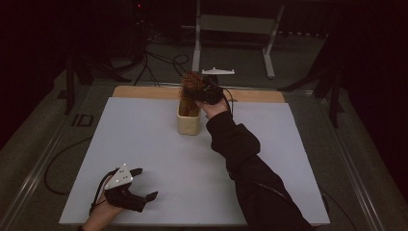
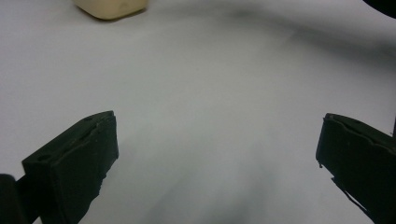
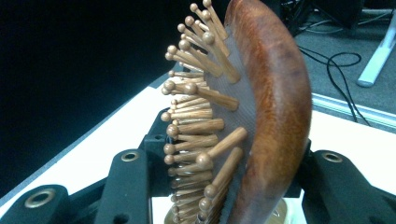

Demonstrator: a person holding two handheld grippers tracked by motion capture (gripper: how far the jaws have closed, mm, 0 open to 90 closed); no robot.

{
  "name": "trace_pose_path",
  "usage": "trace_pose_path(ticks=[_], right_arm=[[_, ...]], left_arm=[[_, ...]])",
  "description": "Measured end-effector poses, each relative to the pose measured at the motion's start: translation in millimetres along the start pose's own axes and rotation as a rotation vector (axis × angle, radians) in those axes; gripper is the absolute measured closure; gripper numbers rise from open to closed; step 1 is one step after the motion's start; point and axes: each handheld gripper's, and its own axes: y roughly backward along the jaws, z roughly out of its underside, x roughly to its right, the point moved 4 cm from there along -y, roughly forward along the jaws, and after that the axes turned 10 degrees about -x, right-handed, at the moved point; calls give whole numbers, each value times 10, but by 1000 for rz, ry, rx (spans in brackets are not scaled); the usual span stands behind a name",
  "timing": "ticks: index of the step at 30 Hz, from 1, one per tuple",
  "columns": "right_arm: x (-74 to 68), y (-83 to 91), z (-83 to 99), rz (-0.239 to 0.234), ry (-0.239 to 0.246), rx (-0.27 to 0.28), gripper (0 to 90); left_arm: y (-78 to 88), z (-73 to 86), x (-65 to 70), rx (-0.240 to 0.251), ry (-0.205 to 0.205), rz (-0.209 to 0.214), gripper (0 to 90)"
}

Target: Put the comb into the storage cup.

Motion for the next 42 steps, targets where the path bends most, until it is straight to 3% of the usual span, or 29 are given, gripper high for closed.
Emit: trace_pose_path(ticks=[8, 19, 24, 32, 38, 40, 42], right_arm=[[44, -18, 37, -18, -22, 1, 511], [153, -10, 70, 10, -32, -6, 463], [216, 6, 94, 0, -35, -14, 446], [252, 35, 99, 27, -10, -20, 359], [272, 73, 102, -1, 10, -13, 156], [274, 85, 104, -22, 17, -14, 132], [278, 91, 107, -8, 28, -15, 132]], left_arm=[[-12, 2, 8, 0, 5, 1, 0], [-15, -5, 9, 4, 10, 8, 0], [-18, -7, 15, 4, 8, 11, 0], [-15, -11, 19, 6, 8, 15, 0], [-4, -16, 16, 10, 8, 14, 0], [-2, -16, 16, 11, 9, 12, 0], [0, -17, 15, 10, 7, 12, 0]])
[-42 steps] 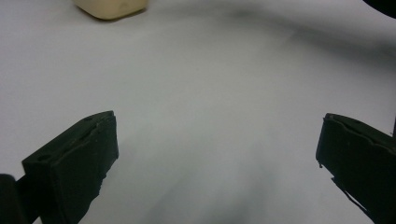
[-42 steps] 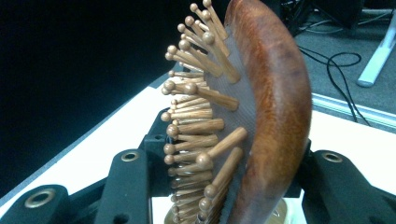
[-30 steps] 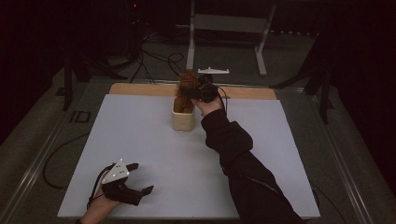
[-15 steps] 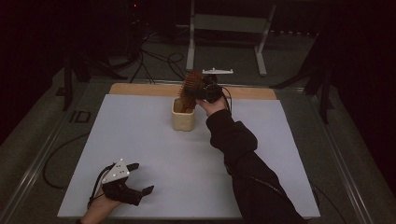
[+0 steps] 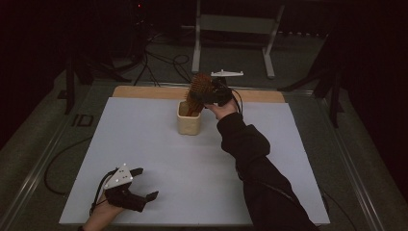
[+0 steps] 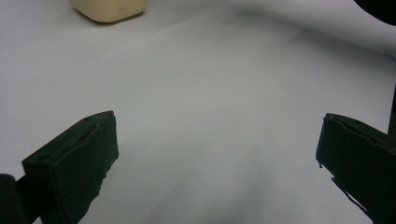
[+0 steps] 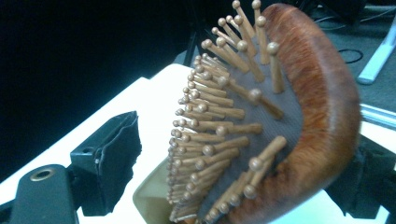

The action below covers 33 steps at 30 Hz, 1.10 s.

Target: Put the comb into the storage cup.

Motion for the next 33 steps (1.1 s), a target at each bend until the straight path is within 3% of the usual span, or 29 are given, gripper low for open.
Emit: trace_pose_path(ticks=[10, 13, 17, 33], right_arm=[[23, 80, 3, 9, 35, -15, 119], [21, 93, 16, 12, 82, -35, 111], [23, 123, 26, 13, 120, -20, 103], [112, 335, 172, 34, 171, -23, 102]], left_arm=[[5, -4, 0, 2, -2, -1, 0], [0, -5, 1, 1, -5, 2, 0], [-2, -10, 3, -1, -9, 4, 0], [-5, -19, 18, -5, -19, 5, 0]])
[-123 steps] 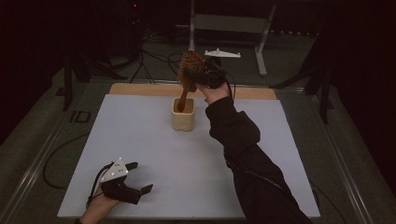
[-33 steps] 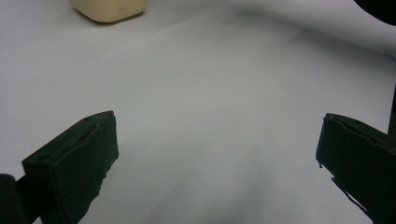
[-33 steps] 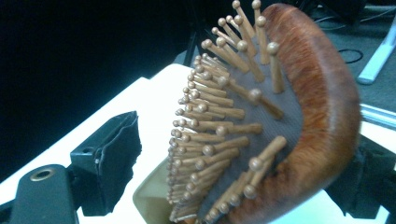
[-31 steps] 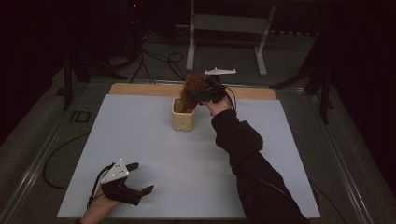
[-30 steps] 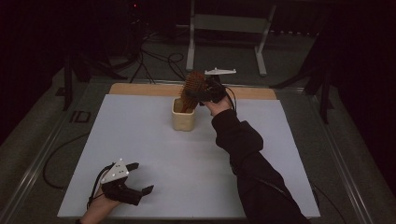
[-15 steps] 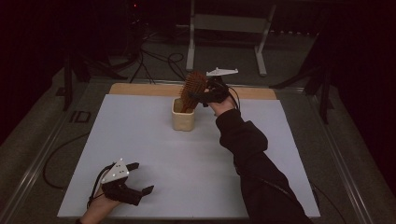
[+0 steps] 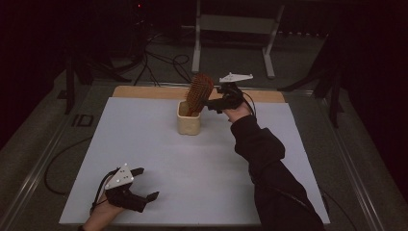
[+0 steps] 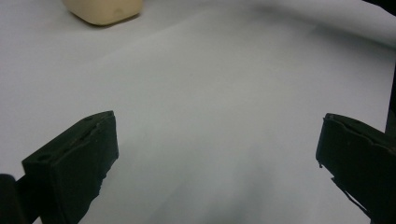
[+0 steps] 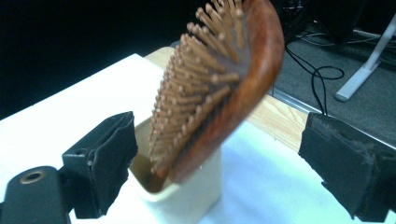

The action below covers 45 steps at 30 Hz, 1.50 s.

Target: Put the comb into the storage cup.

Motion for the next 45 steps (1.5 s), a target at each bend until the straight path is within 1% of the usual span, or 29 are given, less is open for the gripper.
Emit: trace_pose_path(ticks=[4, 14, 19, 22, 24, 26, 29, 32, 36, 40, 42, 43, 45], right_arm=[[8, 35, 64, -3, -4, 1, 102], [25, 142, 382, -6, -1, -24, 101], [17, 186, 553, -15, -13, -28, 101], [-5, 208, 672, -16, -13, -36, 101], [-23, 222, 764, -24, 3, -54, 101], [-40, 250, 854, -25, 3, -60, 101], [-59, 295, 980, -30, -4, -53, 101], [-71, 341, 1100, -28, -4, -57, 101], [-92, 392, 1254, -40, -15, -62, 101], [-117, 441, 1387, -45, -15, -60, 102], [-136, 461, 1448, -42, -5, -62, 102], [-148, 477, 1478, -39, -8, -61, 102], [-164, 506, 1544, -45, -6, -58, 102]], left_arm=[[5, -3, 5, 2, 2, 2, 0], [5, -11, 23, 2, -8, 7, 0], [11, -14, 25, 4, -9, 9, 0], [16, -16, 26, 6, -10, 8, 0], [17, -15, 26, 5, -11, 8, 0], [12, -14, 27, 3, -12, 7, 0], [4, -14, 30, -1, -13, 8, 0], [6, -16, 35, 0, -14, 8, 0], [8, -16, 33, 2, -11, 13, 0], [1, -13, 31, -1, -9, 11, 0], [2, -14, 33, -2, -11, 13, 0], [4, -14, 34, 0, -11, 11, 0], [11, -15, 32, 1, -11, 12, 0]])
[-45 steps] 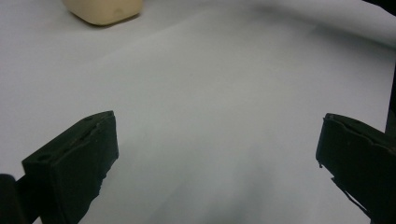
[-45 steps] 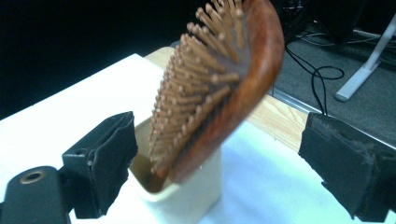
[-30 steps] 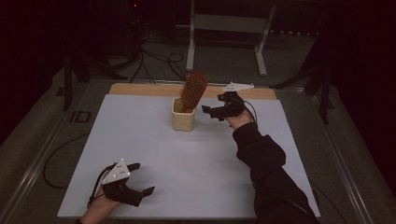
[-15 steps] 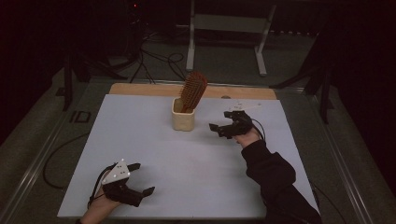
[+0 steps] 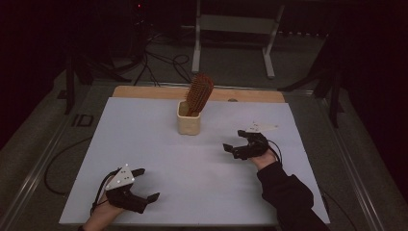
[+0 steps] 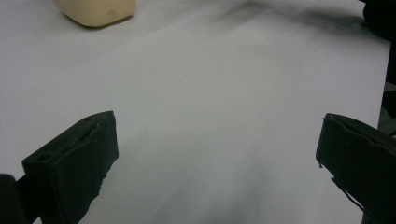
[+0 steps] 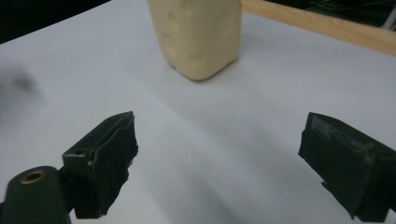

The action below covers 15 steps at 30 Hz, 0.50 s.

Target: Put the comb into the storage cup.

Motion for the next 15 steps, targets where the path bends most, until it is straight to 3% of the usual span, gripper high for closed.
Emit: trace_pose_path(ticks=[15], right_arm=[[-191, 239, 527, 14, 20, -30, 102]], left_arm=[[6, -3, 6, 3, -1, 4, 0]])
